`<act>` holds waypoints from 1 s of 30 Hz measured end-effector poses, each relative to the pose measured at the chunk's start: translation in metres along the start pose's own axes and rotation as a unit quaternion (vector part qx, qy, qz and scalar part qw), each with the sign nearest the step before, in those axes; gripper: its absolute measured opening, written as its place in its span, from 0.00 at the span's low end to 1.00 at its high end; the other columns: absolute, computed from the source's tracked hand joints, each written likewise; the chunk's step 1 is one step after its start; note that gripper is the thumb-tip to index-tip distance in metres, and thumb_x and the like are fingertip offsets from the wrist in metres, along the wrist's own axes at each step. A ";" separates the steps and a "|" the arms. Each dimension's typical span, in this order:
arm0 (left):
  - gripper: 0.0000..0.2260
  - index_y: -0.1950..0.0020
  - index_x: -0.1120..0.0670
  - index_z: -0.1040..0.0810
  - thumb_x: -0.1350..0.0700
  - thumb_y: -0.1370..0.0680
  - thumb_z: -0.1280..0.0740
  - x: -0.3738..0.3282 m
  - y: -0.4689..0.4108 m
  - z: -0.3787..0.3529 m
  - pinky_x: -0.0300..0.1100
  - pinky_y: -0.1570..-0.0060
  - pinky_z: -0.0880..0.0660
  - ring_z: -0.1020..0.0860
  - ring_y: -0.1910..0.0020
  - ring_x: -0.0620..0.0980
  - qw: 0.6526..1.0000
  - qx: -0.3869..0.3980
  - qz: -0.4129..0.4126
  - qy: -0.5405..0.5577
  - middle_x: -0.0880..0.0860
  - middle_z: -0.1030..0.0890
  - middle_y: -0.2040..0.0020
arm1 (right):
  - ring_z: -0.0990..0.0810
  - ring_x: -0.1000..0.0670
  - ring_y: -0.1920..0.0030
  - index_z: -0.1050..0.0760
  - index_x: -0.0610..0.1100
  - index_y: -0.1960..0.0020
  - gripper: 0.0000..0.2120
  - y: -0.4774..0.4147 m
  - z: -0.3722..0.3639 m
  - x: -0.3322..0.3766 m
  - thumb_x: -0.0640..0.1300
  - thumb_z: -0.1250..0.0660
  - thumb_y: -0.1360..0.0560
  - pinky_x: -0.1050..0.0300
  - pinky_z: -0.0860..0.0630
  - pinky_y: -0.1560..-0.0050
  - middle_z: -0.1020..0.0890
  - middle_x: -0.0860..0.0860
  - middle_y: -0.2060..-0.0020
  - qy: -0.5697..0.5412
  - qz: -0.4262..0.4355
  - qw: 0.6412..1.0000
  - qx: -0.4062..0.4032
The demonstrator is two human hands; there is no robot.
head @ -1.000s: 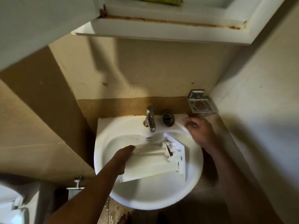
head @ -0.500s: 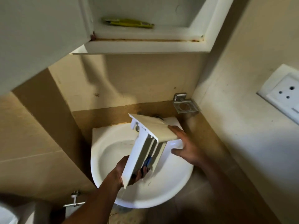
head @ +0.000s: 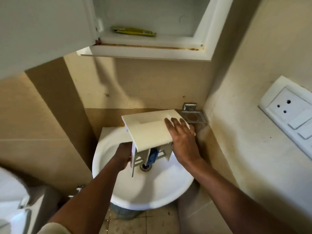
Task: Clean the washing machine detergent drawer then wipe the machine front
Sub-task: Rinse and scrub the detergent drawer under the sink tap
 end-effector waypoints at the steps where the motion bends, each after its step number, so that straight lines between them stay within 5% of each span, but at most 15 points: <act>1: 0.08 0.56 0.58 0.19 0.63 0.20 0.36 -0.009 0.003 0.008 0.43 0.62 0.26 0.22 0.61 0.54 0.998 -0.049 -0.038 -0.026 0.55 0.18 0.62 | 0.26 0.35 0.33 0.31 0.43 0.26 0.39 -0.002 0.004 0.000 0.28 0.29 0.36 0.33 0.29 0.38 0.23 0.41 0.33 0.001 -0.004 1.000 -0.025; 5: 0.09 0.51 0.53 0.14 0.52 0.21 0.34 -0.021 0.029 0.031 0.42 0.53 0.24 0.17 0.53 0.49 0.980 -0.138 -0.131 -0.061 0.48 0.13 0.55 | 0.27 0.35 0.31 0.30 0.43 0.26 0.38 -0.014 0.032 -0.001 0.27 0.34 0.35 0.32 0.31 0.35 0.23 0.40 0.33 -0.021 -0.001 0.994 -0.110; 7: 0.21 0.44 0.50 0.15 0.38 0.20 0.40 -0.024 0.044 0.027 0.44 0.43 0.26 0.18 0.45 0.46 0.981 -0.110 -0.152 -0.045 0.47 0.14 0.47 | 0.27 0.36 0.31 0.30 0.43 0.26 0.38 -0.019 0.044 -0.006 0.28 0.34 0.35 0.32 0.32 0.34 0.23 0.41 0.33 -0.038 -0.013 0.990 -0.134; 10: 0.31 0.44 0.51 0.19 0.28 0.23 0.47 -0.033 0.064 0.005 0.44 0.42 0.29 0.21 0.44 0.50 0.981 -0.029 -0.192 -0.008 0.49 0.18 0.44 | 0.25 0.36 0.33 0.28 0.43 0.28 0.41 -0.023 0.051 -0.008 0.26 0.30 0.39 0.33 0.29 0.37 0.22 0.41 0.35 -0.058 -0.007 0.987 -0.150; 13: 0.31 0.29 0.49 0.28 0.33 0.26 0.34 -0.053 0.085 -0.018 0.41 0.39 0.25 0.22 0.36 0.44 0.955 -0.002 -0.283 -0.084 0.46 0.20 0.34 | 0.25 0.37 0.33 0.28 0.43 0.28 0.41 -0.017 0.049 -0.006 0.26 0.30 0.41 0.34 0.31 0.34 0.21 0.42 0.35 -0.043 -0.005 0.987 -0.154; 16: 0.25 0.35 0.46 0.27 0.47 0.29 0.23 -0.064 0.086 -0.015 0.37 0.51 0.20 0.19 0.46 0.40 0.931 -0.111 -0.315 -0.149 0.42 0.18 0.44 | 0.24 0.36 0.33 0.27 0.42 0.29 0.41 -0.009 0.055 0.000 0.24 0.30 0.41 0.31 0.31 0.35 0.21 0.41 0.35 -0.069 -0.015 0.981 -0.181; 20: 0.18 0.36 0.53 0.24 0.55 0.24 0.27 -0.074 0.080 -0.008 0.31 0.53 0.23 0.18 0.49 0.37 0.912 -0.114 -0.352 -0.176 0.43 0.16 0.48 | 0.25 0.40 0.31 0.25 0.43 0.30 0.38 -0.007 0.073 0.014 0.26 0.33 0.40 0.34 0.32 0.33 0.21 0.44 0.35 -0.028 -0.005 0.975 -0.219; 27: 0.07 0.47 0.47 0.23 0.57 0.16 0.39 -0.082 0.079 0.018 0.38 0.58 0.24 0.21 0.59 0.47 0.938 -0.105 -0.309 -0.116 0.50 0.18 0.55 | 0.27 0.42 0.31 0.23 0.41 0.34 0.33 -0.012 0.079 0.031 0.24 0.31 0.37 0.32 0.33 0.33 0.20 0.44 0.38 -0.136 -0.018 0.958 -0.252; 30: 0.08 0.42 0.54 0.22 0.57 0.17 0.39 -0.068 0.071 0.030 0.45 0.54 0.21 0.18 0.53 0.51 0.966 -0.088 -0.229 -0.085 0.52 0.16 0.52 | 0.33 0.40 0.28 0.33 0.38 0.28 0.33 0.007 0.083 0.025 0.33 0.27 0.31 0.37 0.35 0.30 0.28 0.40 0.31 -0.185 -0.129 0.927 -0.299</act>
Point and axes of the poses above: each hand's wrist, its own y-axis away from the middle knuckle, its own z-axis out of the back of the hand, x = y × z, the point moved 7 cm from there along -y, towards the middle knuckle
